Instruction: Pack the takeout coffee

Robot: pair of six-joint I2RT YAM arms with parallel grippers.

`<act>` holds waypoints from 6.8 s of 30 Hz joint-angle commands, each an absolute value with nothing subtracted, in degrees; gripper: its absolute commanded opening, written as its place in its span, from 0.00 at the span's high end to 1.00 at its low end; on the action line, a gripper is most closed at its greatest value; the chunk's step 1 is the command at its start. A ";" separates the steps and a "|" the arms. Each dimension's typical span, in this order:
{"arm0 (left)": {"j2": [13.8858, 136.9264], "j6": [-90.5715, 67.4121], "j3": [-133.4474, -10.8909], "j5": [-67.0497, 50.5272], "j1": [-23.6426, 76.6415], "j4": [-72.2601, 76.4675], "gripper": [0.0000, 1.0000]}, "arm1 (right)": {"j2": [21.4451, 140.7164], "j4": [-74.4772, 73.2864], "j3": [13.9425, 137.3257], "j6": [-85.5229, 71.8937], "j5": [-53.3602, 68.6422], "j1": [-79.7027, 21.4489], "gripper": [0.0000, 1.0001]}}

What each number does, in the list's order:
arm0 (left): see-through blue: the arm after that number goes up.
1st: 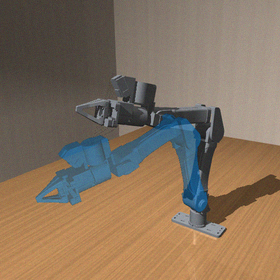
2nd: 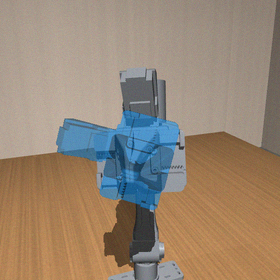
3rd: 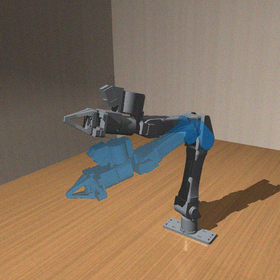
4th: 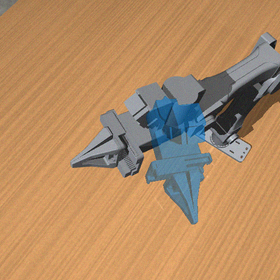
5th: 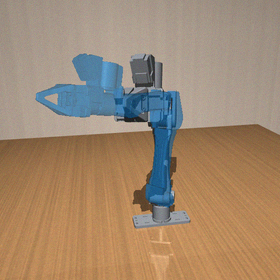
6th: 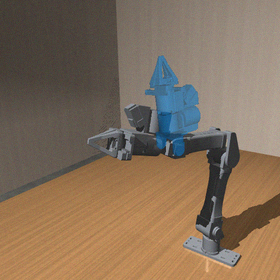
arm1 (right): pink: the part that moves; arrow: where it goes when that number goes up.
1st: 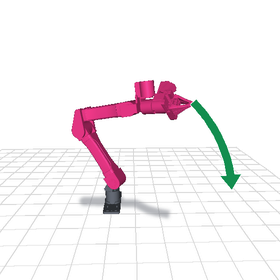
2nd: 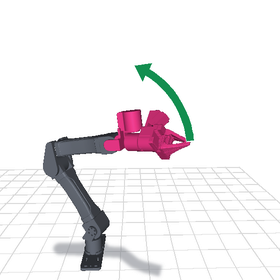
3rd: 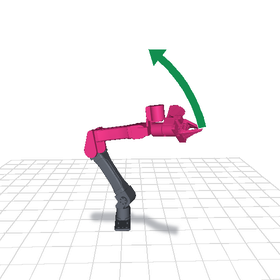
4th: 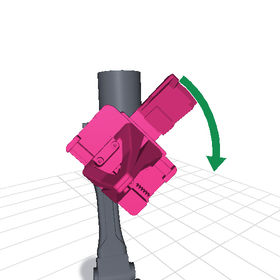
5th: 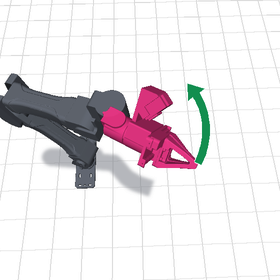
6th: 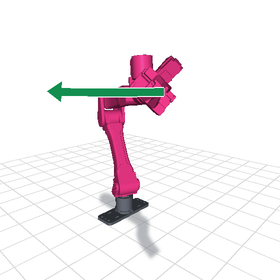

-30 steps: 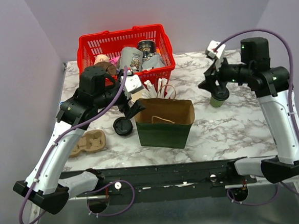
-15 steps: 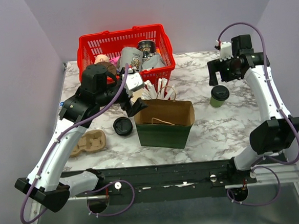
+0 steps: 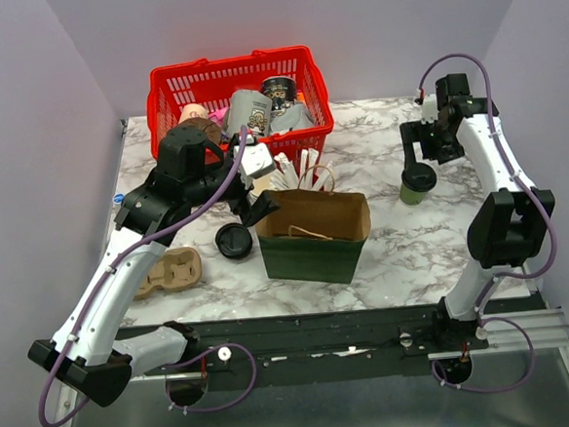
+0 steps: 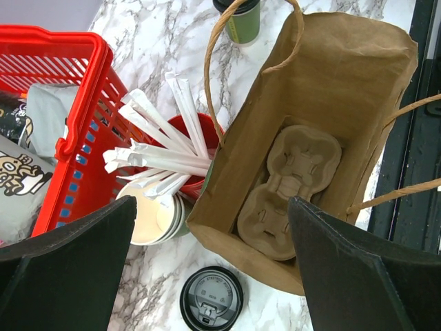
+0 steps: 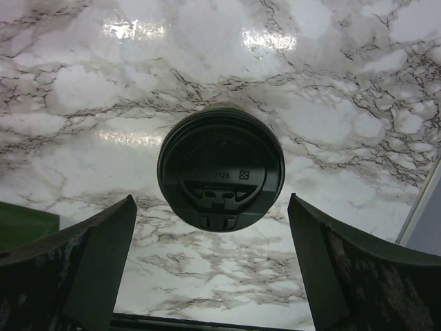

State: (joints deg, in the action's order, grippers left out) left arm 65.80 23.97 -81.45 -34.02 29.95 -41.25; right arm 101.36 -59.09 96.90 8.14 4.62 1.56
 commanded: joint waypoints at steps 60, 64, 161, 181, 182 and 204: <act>65.92 23.91 -79.89 -35.68 28.74 -39.90 0.02 | 107.40 -57.39 96.33 8.44 2.99 2.72 0.01; 65.83 23.99 -79.72 -35.77 28.65 -39.81 0.02 | 107.58 -57.57 96.33 8.35 3.16 2.72 0.04; 86.04 20.75 -94.83 -43.95 33.48 -42.11 1.00 | 66.89 -80.07 120.33 45.79 54.67 -17.75 0.99; 86.04 15.65 -92.99 -32.61 38.93 -37.79 1.00 | 63.99 -86.75 112.07 63.98 42.98 -24.08 1.00; 85.87 15.82 -92.99 -32.26 39.11 -37.79 1.00 | 63.98 -86.75 111.63 63.98 42.46 -24.08 1.00; 79.90 19.86 -86.31 -29.09 41.66 -34.37 1.00 | 73.39 -75.16 99.85 62.32 28.31 -38.40 0.99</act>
